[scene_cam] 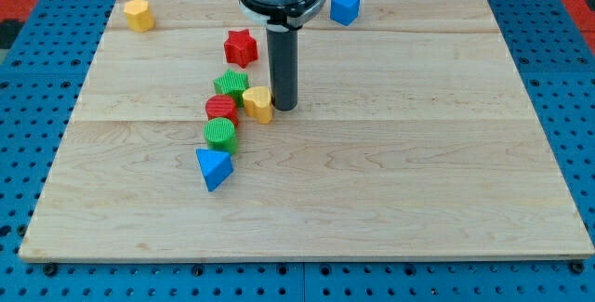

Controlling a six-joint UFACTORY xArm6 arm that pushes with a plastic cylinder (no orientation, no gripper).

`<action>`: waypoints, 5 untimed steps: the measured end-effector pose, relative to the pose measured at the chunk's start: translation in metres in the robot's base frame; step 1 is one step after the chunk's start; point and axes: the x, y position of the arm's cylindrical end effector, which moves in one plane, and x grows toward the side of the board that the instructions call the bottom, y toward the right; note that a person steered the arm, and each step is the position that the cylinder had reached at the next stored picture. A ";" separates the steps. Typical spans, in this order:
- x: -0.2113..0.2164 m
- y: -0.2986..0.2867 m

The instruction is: Push the blue cube towards the center left

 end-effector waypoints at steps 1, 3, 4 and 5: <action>0.005 0.000; -0.135 0.112; -0.193 0.117; -0.218 0.117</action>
